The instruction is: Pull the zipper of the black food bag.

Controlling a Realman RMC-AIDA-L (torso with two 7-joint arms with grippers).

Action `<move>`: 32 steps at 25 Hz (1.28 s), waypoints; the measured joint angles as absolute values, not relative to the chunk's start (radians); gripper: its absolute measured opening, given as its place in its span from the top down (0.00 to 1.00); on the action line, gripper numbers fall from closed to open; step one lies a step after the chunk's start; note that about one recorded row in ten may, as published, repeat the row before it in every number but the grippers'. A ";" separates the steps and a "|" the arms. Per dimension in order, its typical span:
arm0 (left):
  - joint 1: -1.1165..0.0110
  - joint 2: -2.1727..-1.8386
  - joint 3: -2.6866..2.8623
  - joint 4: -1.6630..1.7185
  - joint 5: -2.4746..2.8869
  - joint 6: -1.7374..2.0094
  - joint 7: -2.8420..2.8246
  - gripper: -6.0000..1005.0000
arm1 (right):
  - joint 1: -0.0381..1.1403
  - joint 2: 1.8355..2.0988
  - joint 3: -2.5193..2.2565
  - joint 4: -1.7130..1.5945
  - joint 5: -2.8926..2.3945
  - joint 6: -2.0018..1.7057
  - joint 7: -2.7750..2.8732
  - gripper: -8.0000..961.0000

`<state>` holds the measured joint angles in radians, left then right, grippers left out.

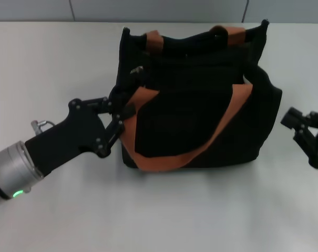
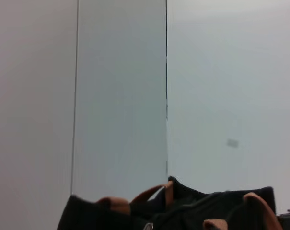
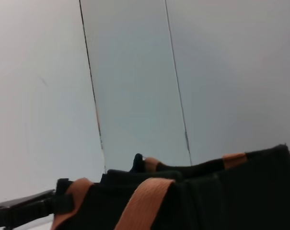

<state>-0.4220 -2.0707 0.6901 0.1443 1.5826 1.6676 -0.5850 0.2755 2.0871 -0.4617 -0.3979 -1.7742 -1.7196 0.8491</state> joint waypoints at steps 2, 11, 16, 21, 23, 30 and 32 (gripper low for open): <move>-0.409 -2.071 0.706 0.144 1.582 1.680 -0.587 0.88 | 0.255 2.087 -0.467 -0.395 -1.777 -1.738 0.845 0.91; -0.380 -2.072 0.759 0.144 1.578 1.697 -0.587 0.87 | 0.189 2.088 -0.448 -0.388 -1.767 -1.794 0.785 0.98; -0.381 -2.072 0.750 0.145 1.574 1.694 -0.588 0.87 | 0.198 2.088 -0.430 -0.347 -1.699 -1.805 0.698 0.95; -0.366 -2.071 0.743 0.166 1.574 1.712 -0.600 0.86 | 0.223 2.088 -0.435 -0.335 -1.690 -1.807 0.675 0.87; -0.363 -2.070 0.743 0.171 1.574 1.714 -0.605 0.85 | 0.232 2.087 -0.438 -0.334 -1.689 -1.810 0.675 0.83; -0.345 -2.069 0.735 0.202 1.577 1.738 -0.593 0.84 | 0.249 2.084 -0.429 -0.337 -1.688 -1.813 0.679 0.51; -0.327 -2.071 0.691 0.213 1.570 1.757 -0.568 0.84 | 0.253 2.083 -0.424 -0.337 -1.688 -1.811 0.681 0.47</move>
<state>-0.3268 -2.0712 0.6912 0.2126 1.5701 1.7570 -0.5680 0.2530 2.0833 -0.4244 -0.3367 -1.6876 -1.8114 0.6806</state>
